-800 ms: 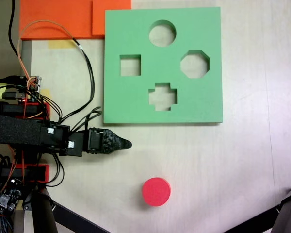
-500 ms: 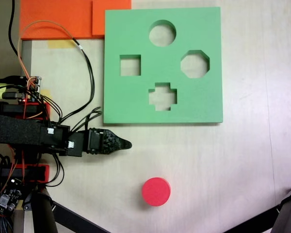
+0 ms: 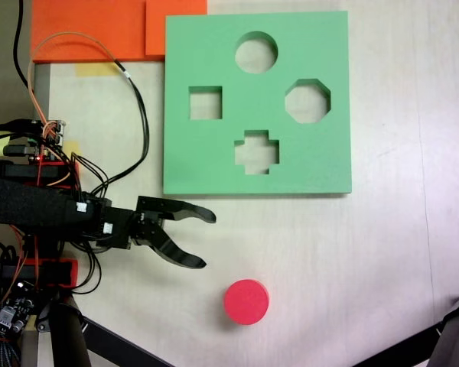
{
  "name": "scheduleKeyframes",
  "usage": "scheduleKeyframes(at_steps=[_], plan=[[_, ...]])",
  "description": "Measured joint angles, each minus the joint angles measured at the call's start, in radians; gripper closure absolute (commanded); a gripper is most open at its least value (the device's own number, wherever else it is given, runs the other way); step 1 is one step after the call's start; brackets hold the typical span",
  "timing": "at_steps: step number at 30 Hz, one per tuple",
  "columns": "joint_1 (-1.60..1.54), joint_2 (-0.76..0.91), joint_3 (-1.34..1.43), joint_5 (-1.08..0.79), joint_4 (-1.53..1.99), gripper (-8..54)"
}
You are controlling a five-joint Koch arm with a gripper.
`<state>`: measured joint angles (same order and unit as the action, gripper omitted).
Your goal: Put the cylinder block into the corresponding hole
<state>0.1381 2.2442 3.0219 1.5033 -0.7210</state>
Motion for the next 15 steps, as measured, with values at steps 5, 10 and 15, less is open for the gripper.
scheduleKeyframes(at_steps=[5, 10, 15], plan=[[0.054, 0.0, 0.031, 0.126, -0.028, 14.2], [0.098, -0.009, 0.034, 0.126, -0.031, 1.5], [0.15, -0.258, 0.035, 0.126, -0.285, -2.5]])
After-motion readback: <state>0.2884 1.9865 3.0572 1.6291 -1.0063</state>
